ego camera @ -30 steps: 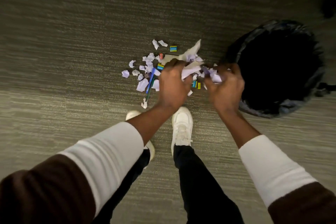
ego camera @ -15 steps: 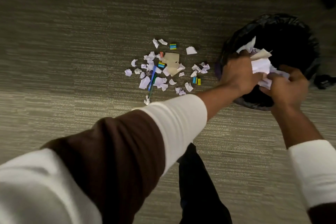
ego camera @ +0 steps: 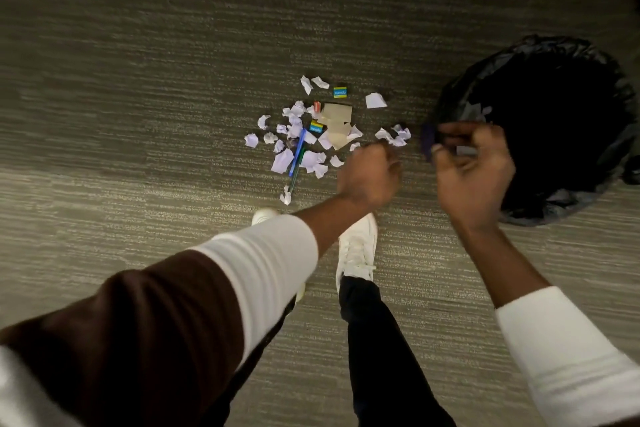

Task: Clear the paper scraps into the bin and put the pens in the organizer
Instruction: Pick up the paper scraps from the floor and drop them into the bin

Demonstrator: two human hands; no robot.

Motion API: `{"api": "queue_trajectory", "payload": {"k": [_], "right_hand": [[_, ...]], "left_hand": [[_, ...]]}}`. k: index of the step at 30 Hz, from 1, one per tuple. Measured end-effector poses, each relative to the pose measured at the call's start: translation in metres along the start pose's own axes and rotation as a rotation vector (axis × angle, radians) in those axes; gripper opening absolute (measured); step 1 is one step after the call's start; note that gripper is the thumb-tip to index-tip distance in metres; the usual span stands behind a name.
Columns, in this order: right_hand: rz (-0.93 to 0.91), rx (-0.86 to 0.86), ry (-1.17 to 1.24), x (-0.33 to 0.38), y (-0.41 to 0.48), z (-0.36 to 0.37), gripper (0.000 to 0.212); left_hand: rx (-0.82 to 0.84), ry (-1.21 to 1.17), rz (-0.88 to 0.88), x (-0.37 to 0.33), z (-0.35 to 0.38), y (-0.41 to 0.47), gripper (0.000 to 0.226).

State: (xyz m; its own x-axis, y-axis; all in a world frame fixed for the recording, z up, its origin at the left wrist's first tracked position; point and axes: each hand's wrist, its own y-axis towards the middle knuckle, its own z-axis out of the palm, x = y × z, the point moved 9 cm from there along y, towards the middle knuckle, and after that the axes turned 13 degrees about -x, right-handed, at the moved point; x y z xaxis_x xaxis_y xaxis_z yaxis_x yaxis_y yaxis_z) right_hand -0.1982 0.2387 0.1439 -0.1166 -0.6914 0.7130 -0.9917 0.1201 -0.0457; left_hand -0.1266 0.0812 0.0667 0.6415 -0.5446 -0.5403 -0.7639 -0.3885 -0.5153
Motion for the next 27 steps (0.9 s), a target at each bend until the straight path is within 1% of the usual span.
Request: {"api": "queue_trajectory", "payload": {"k": [1, 3, 5, 8, 10, 12, 14, 17, 20, 22, 24, 26, 27], "right_hand": [[-0.021, 0.096, -0.032, 0.007, -0.005, 0.023, 0.033], [-0.102, 0.248, -0.162, 0.015, -0.016, 0.068, 0.048], [-0.157, 0.378, -0.269, 0.012, -0.024, 0.113, 0.067], [-0.201, 0.555, -0.443, -0.013, -0.028, 0.182, 0.100], [-0.257, 0.605, -0.548, -0.034, -0.023, 0.222, 0.117], [-0.311, 0.631, -0.615, -0.052, -0.016, 0.257, 0.126], [-0.371, 0.666, -0.676, -0.067, -0.009, 0.291, 0.133], [-0.431, 0.688, -0.743, -0.080, 0.004, 0.332, 0.141], [-0.482, 0.677, -0.793, -0.087, 0.014, 0.359, 0.150], [-0.467, 0.678, -0.808, -0.096, 0.016, 0.369, 0.154], [-0.434, 0.693, -0.781, -0.103, 0.009, 0.375, 0.153], [-0.440, 0.687, -0.769, -0.106, -0.002, 0.375, 0.147], [-0.474, 0.665, -0.777, -0.107, -0.008, 0.373, 0.140]], "left_hand": [[0.000, 0.051, -0.012, 0.021, -0.001, 0.002, 0.016], [0.016, 0.175, -0.024, 0.063, 0.002, 0.007, 0.022], [0.032, 0.288, -0.042, 0.105, 0.006, 0.013, 0.032], [0.087, 0.441, -0.006, 0.155, 0.022, 0.028, 0.053], [0.154, 0.513, 0.035, 0.181, 0.038, 0.039, 0.068], [0.209, 0.535, 0.077, 0.200, 0.055, 0.054, 0.084], [0.192, 0.561, 0.151, 0.208, 0.067, 0.071, 0.092], [0.159, 0.603, 0.258, 0.209, 0.084, 0.093, 0.093], [0.101, 0.602, 0.298, 0.215, 0.096, 0.108, 0.073], [0.054, 0.615, 0.333, 0.221, 0.104, 0.108, 0.059], [-0.006, 0.663, 0.382, 0.223, 0.108, 0.102, 0.050], [-0.030, 0.653, 0.423, 0.226, 0.114, 0.094, 0.055], [-0.025, 0.629, 0.425, 0.228, 0.116, 0.090, 0.059]]}}
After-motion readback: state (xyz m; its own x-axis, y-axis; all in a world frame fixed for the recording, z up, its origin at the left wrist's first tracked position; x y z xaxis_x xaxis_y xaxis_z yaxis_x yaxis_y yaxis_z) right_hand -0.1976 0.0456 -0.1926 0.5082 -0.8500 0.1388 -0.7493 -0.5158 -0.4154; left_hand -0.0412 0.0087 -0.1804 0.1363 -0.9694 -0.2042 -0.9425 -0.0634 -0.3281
